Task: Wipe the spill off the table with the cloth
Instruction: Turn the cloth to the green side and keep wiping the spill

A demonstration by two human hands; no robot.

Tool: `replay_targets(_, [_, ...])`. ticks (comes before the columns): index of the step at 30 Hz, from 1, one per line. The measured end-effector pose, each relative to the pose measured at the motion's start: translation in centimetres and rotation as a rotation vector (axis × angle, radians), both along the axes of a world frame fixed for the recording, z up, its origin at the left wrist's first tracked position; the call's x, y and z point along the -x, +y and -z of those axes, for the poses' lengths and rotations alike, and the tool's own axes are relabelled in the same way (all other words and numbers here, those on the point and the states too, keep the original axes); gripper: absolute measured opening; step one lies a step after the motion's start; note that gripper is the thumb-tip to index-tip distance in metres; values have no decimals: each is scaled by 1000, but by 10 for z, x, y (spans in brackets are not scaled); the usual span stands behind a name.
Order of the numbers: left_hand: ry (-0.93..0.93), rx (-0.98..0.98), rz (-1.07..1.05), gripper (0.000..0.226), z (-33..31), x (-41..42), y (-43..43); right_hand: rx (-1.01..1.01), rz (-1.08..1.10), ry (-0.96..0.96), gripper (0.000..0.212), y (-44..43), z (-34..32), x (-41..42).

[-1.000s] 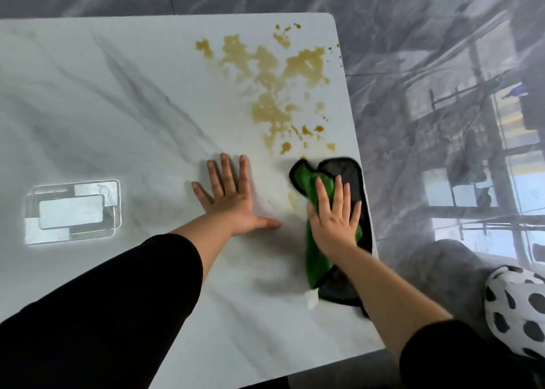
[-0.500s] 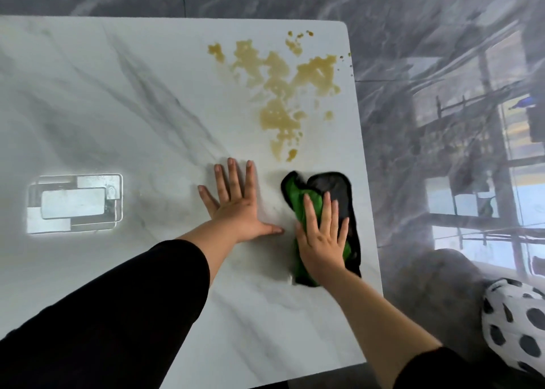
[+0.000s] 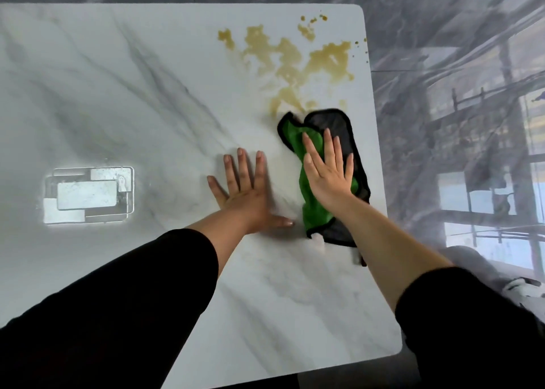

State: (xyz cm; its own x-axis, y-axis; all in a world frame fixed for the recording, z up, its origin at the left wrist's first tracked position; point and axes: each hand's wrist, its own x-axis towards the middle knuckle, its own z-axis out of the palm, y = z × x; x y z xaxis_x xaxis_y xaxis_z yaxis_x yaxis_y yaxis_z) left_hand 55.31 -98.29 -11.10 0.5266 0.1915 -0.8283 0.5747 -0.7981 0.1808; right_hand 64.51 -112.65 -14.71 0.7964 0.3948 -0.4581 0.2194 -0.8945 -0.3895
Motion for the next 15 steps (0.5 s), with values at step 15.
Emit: replay_targets(15, [-11, -1, 8, 153, 3, 1, 0, 73, -154, -90, 49, -2, -3, -9])
